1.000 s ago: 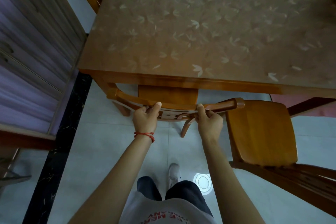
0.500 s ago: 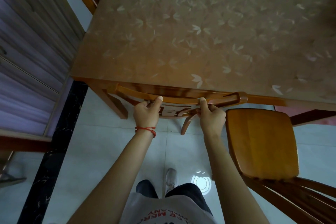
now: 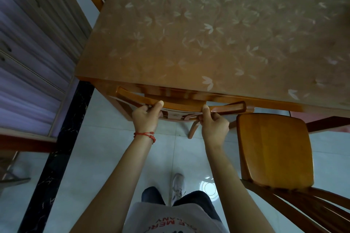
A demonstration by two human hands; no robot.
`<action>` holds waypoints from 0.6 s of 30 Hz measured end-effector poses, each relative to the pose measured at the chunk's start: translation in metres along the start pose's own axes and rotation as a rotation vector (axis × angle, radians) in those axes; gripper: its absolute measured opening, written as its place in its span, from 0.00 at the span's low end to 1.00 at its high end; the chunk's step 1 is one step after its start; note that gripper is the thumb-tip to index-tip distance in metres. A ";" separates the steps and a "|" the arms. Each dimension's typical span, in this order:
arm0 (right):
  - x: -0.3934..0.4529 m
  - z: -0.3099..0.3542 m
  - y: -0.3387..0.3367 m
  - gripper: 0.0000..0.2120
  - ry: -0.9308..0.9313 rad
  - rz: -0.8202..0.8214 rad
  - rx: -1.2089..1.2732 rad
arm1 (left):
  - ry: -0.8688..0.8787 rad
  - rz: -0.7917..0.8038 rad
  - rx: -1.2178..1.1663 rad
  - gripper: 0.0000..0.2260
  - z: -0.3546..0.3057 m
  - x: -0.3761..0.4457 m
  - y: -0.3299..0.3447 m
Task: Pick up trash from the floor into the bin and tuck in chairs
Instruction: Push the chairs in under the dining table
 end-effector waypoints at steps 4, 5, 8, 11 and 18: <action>-0.003 0.002 0.002 0.18 -0.007 -0.011 -0.001 | -0.004 -0.010 -0.024 0.07 0.001 0.000 -0.002; -0.004 0.002 0.003 0.18 -0.007 -0.012 -0.001 | -0.003 -0.015 -0.033 0.07 0.001 0.000 -0.002; -0.005 0.002 0.002 0.21 -0.003 -0.020 -0.003 | -0.006 -0.016 -0.051 0.06 0.000 0.000 -0.002; -0.003 0.002 0.000 0.22 0.001 -0.013 -0.004 | -0.002 -0.008 -0.046 0.06 0.000 0.000 -0.001; 0.000 0.000 -0.002 0.20 0.017 0.011 0.028 | 0.000 -0.011 -0.005 0.07 0.002 -0.003 0.003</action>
Point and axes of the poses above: each hand's wrist, its own x-axis towards the middle knuckle, its own y-axis out of the palm, z = x × y, the point moved 5 cm from there along x, towards the middle knuckle, and after that the axes turned 10 degrees about y, right-handed, at the moved point
